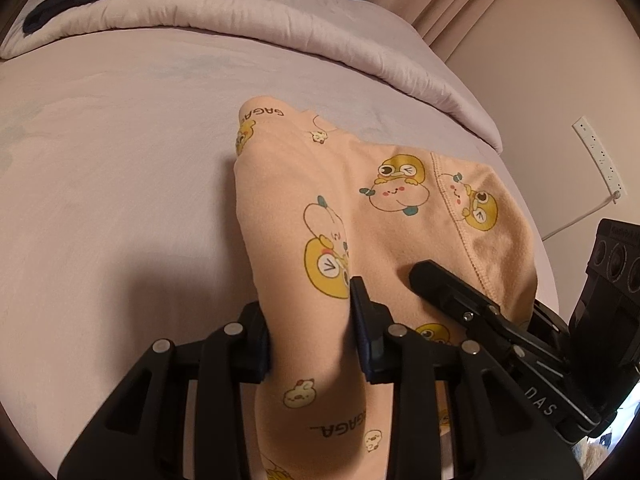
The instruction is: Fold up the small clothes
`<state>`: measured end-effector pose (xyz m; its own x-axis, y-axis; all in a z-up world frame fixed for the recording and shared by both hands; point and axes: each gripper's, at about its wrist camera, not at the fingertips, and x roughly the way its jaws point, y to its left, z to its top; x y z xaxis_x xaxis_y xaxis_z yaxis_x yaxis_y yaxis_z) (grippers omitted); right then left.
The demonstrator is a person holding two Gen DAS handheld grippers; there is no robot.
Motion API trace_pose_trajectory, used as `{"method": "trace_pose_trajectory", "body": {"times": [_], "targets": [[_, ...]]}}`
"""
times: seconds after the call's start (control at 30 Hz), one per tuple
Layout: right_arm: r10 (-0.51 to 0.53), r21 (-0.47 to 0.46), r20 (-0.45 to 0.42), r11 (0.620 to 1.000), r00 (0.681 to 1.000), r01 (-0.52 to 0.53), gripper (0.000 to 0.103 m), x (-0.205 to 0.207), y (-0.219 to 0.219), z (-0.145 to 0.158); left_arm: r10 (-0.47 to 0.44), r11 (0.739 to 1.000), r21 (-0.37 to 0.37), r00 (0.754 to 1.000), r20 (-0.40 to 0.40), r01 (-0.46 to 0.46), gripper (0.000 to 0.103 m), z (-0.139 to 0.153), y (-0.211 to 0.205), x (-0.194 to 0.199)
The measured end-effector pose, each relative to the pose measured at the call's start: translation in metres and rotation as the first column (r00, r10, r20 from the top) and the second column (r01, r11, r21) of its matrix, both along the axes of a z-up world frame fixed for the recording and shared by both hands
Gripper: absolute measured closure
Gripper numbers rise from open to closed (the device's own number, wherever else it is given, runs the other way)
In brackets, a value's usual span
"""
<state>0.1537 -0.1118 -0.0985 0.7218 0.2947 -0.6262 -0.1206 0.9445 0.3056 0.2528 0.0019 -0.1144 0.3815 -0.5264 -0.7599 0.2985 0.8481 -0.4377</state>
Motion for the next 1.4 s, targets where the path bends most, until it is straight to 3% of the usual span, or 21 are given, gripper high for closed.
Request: {"method": "trace_pose_trajectory", "body": {"times": [0.77, 1.4], "targets": [[0.139, -0.082, 0.100, 0.988, 0.985, -0.131, 0.080, -0.088, 0.060, 0.043, 0.062, 0.996, 0.051, 0.987, 0.151, -0.071, 0.072, 0.044, 0.046, -0.118], [0.221, -0.119, 0.150, 0.971, 0.964, -0.205, 0.080, -0.087, 0.097, 0.056, 0.143, 0.987, 0.045, 0.966, 0.216, -0.156, 0.072, 0.059, 0.089, -0.134]]}}
